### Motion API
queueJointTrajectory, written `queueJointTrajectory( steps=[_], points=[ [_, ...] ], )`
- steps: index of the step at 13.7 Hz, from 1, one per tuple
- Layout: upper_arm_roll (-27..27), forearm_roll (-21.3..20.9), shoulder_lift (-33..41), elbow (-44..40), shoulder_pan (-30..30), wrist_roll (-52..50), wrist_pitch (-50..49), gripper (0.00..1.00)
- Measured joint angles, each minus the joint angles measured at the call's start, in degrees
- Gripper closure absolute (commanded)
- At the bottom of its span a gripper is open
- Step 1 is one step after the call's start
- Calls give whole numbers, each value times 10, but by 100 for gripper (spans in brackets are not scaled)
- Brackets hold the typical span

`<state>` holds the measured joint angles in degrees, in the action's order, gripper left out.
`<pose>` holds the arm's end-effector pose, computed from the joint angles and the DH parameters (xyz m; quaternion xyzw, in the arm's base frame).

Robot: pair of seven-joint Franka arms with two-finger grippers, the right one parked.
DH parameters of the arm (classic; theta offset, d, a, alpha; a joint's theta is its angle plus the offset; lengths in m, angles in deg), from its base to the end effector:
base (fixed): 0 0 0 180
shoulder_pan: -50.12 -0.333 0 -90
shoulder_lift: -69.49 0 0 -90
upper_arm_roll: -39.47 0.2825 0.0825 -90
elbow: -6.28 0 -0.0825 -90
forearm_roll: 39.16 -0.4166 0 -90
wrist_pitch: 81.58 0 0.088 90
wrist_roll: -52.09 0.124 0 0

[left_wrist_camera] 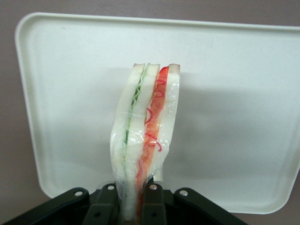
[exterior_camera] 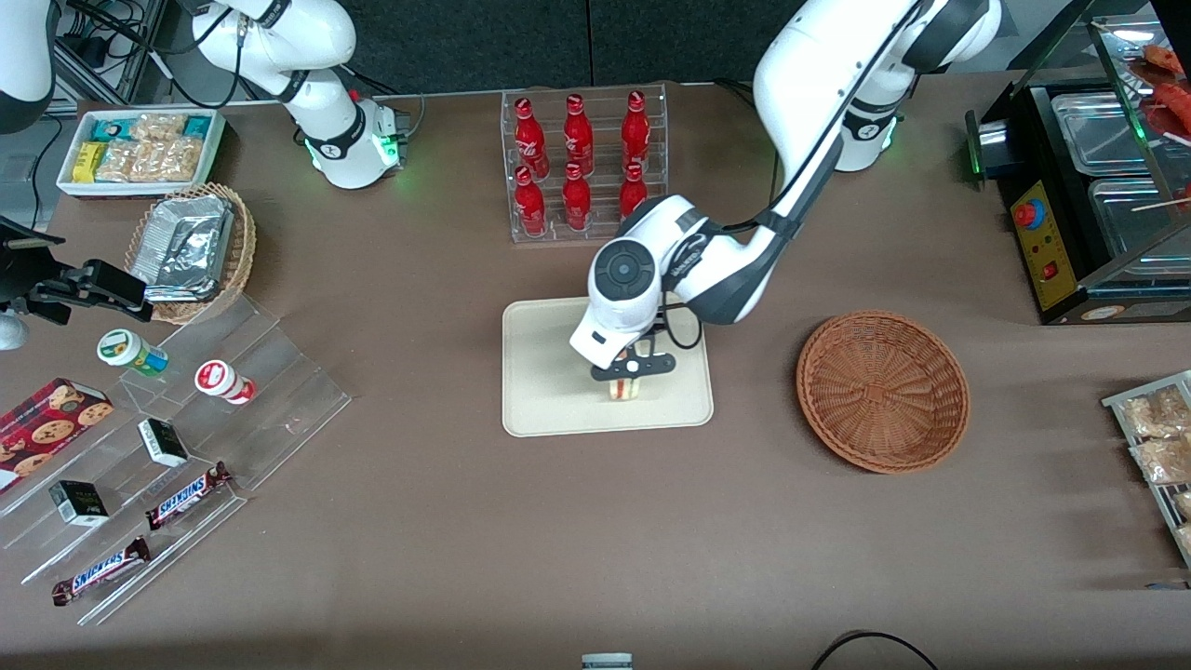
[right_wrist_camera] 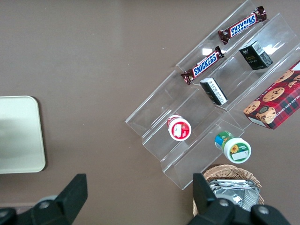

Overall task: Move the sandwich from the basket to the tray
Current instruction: 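Lower the sandwich onto the tray and open the left gripper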

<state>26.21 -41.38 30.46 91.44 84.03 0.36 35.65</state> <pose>0.4956 -0.5044 0.2111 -0.9957 -0.0511 0.0770 0.0024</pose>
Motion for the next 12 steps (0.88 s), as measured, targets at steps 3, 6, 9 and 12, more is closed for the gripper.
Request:
queueJointTrajectory(
  steps=[3, 6, 9, 12],
  points=[
    [0, 0, -19, -1, 6, 0, 33, 100],
    [0, 0, -31, -1, 13, 0, 45, 93],
    [0, 0, -36, -5, 20, -12, 45, 0],
    [2, 0, -37, -10, 20, -14, 45, 0]
  ],
)
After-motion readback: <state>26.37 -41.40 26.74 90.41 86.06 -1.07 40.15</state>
